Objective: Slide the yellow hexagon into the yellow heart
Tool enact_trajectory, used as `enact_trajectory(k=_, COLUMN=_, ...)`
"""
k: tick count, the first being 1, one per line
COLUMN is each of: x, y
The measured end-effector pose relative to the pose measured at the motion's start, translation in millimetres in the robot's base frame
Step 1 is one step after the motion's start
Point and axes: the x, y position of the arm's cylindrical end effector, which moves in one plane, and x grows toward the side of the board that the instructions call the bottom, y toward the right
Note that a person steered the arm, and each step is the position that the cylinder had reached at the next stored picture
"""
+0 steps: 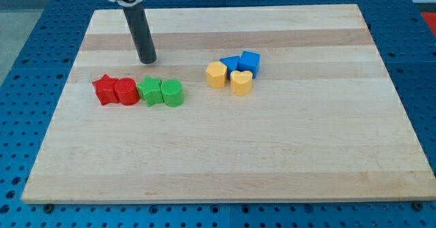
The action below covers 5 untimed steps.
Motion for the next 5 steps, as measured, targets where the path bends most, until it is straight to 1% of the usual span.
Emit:
enact_trajectory(k=3, x=11.7, y=47.7)
enact_trajectory(k=5, x=26.9, y=56.5)
